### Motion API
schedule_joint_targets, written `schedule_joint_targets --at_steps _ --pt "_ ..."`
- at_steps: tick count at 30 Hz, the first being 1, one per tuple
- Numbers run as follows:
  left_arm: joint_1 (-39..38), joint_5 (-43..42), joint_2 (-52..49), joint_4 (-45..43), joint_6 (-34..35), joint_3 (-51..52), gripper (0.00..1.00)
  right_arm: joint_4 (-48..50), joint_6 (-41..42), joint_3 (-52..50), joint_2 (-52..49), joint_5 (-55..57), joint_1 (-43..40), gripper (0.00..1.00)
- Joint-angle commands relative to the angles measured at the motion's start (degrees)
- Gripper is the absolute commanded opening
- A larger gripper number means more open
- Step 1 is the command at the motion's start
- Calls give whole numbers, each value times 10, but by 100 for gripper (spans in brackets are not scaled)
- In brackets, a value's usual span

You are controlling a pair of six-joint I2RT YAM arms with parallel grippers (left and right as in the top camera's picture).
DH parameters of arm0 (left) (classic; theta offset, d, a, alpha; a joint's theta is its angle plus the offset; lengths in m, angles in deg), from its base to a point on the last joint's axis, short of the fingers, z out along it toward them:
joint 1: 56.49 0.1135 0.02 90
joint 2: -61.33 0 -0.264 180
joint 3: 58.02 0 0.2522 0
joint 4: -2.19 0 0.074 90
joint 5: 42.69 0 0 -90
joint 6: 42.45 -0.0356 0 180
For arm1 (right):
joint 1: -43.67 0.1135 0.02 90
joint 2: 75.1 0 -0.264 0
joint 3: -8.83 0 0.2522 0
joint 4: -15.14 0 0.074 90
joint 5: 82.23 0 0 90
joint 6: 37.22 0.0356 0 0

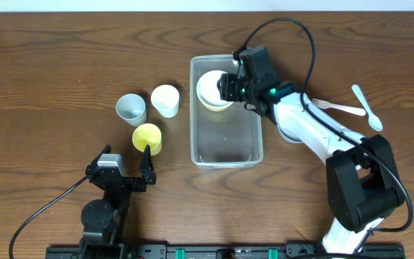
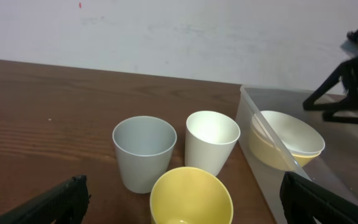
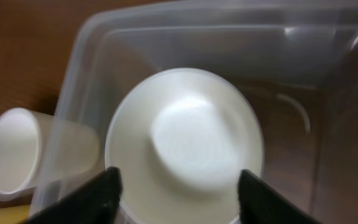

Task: Pack container
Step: 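Open the right gripper and move to the grey bowl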

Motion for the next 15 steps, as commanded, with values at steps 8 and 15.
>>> schedule_joint_targets --at_steps 8,15 --pt "3 -2 3 11 -8 15 98 -360 -75 277 50 3 -13 99" --pt "3 -2 3 11 -8 15 98 -550 10 279 78 96 -113 96"
